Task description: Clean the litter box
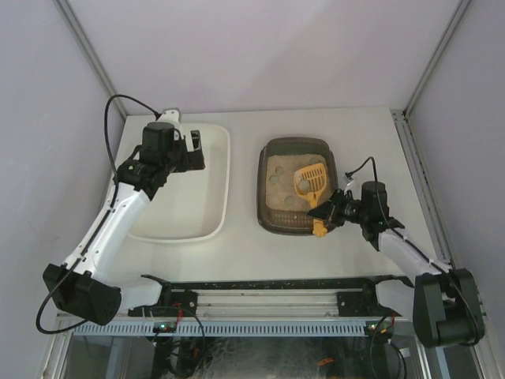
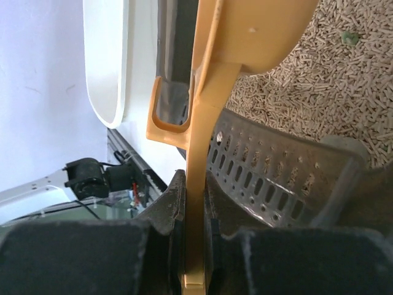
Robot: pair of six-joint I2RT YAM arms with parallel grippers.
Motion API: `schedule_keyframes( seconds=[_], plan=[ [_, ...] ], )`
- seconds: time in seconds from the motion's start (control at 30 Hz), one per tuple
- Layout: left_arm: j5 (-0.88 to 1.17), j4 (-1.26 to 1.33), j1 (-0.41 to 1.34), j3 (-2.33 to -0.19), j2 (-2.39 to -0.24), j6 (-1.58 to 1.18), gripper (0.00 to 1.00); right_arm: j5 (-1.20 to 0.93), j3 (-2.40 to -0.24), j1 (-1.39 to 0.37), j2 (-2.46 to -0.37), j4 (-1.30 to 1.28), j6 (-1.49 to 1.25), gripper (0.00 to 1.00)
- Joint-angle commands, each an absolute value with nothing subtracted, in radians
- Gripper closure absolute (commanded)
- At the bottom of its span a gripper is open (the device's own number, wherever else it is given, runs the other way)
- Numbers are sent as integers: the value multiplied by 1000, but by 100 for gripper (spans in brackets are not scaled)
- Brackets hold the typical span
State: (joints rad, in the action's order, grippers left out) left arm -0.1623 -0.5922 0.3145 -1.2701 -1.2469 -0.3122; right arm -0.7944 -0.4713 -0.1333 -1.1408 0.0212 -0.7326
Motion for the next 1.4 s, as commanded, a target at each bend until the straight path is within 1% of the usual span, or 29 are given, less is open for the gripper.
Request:
schedule_keyframes(
  seconds=[0.0,0.17,0.33,0.43,0.53,0.57,0.67,0.7,0.8,0.83,0.93,1.07,1.17,1.23,1.3,1.37],
  plan=[
    [-301,-726,312,-1294,-1185,-70,0,-749,-377,-139,-1006,411,-755,100],
    [-341,-735,313,-1213,-1125,-35,0,-755,-332,-115,-960,490,-729,100],
    [-330,-693,310,-1140,-1085,-21,0,-825,-357,-125,-1001,508,-728,100],
    [-307,-699,298,-1153,-1085,-3,0,-824,-338,-96,-1013,553,-773,100],
    [-295,-707,293,-1165,-1087,-5,0,-831,-384,-186,-1057,506,-749,100],
    [-292,-709,291,-1165,-1090,-7,0,-833,-385,-186,-1060,506,-753,100],
    [-283,-708,287,-1155,-1087,-9,0,-856,-337,-78,-1056,618,-848,100],
    [-277,-706,284,-1149,-1084,-10,0,-867,-350,-85,-1067,603,-837,100],
    [-253,-708,274,-1140,-1079,-15,0,-834,-429,-209,-1087,457,-733,100],
    [-249,-710,271,-1139,-1078,-15,0,-827,-439,-219,-1087,444,-727,100],
    [-241,-712,268,-1140,-1075,-15,0,-824,-429,-159,-1092,477,-758,100],
    [-247,-716,266,-1143,-1074,-13,0,-828,-460,-209,-1128,470,-755,100],
    [-255,-718,256,-1150,-1080,-23,0,-829,-441,-160,-1140,505,-789,100],
    [-208,-751,228,-1184,-1101,-9,0,-817,-469,-193,-1153,470,-766,100],
    [-126,-824,175,-1244,-1147,4,0,-815,-516,-270,-1169,400,-720,100],
    [-33,-895,80,-1316,-1206,0,1,-833,-520,-247,-1170,400,-742,100]
  ],
)
